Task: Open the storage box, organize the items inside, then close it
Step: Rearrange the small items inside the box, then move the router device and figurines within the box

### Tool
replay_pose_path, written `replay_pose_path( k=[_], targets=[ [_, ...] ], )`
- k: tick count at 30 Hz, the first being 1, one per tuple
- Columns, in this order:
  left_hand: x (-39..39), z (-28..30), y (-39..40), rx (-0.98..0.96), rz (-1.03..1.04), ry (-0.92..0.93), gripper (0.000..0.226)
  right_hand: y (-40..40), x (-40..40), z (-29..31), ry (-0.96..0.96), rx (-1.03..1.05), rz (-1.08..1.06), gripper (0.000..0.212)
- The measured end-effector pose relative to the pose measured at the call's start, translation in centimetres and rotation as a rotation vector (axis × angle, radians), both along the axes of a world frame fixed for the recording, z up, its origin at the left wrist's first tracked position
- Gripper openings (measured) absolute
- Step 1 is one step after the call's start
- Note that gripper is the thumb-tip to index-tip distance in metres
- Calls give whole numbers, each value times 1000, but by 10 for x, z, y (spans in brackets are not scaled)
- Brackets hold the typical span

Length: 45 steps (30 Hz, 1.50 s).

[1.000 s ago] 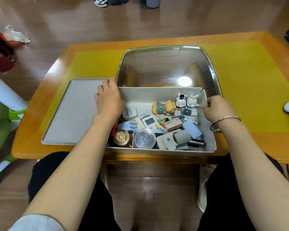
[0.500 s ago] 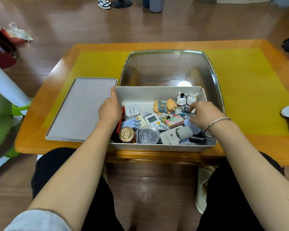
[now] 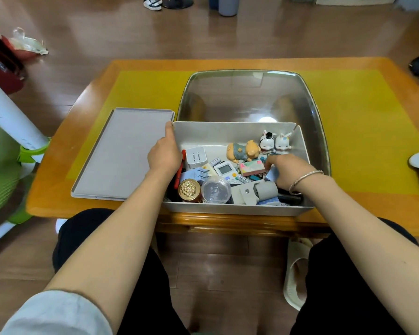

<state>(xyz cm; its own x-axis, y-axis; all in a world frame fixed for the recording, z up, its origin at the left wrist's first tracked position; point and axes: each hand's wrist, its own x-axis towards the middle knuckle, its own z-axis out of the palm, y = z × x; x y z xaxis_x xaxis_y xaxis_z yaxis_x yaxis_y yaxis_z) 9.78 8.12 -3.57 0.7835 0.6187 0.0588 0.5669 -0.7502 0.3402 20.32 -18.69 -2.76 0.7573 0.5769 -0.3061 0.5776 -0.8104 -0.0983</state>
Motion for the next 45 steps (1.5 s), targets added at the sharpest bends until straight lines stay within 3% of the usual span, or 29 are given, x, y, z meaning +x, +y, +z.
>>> replay_pose_path(
  k=[3,9,15,17,21,25,30,33,37,40,45],
  targets=[
    [0,-1,0,-2,2,6,64,2,-4,1,-36,5,8,33],
    [0,-1,0,-25,7,-6,64,26,-15,30,-6,388,-30,36],
    [-1,-1,2,-19,23,16,64,83,-43,45,229,522,92,46],
    [-1,-1,3,-30,25,12,65,85,-43,46,306,537,73,40],
    [0,-3,3,-51,29,-6,64,69,-33,42,304,383,38,9],
    [0,-3,4,-63,28,2,67,63,-38,30,382,122,76,18],
    [0,-3,3,-67,20,-12,64,78,-42,29,412,-25,46,30],
    [-1,0,2,-66,16,-17,63,83,-46,30,409,-51,48,26],
    [-2,1,1,-60,13,-19,61,79,-49,30,443,115,52,32],
    [-2,0,1,-68,16,-15,62,71,-54,37,345,305,71,25],
    [-1,0,2,-108,0,-39,62,41,-44,54,226,737,-135,8]
  ],
)
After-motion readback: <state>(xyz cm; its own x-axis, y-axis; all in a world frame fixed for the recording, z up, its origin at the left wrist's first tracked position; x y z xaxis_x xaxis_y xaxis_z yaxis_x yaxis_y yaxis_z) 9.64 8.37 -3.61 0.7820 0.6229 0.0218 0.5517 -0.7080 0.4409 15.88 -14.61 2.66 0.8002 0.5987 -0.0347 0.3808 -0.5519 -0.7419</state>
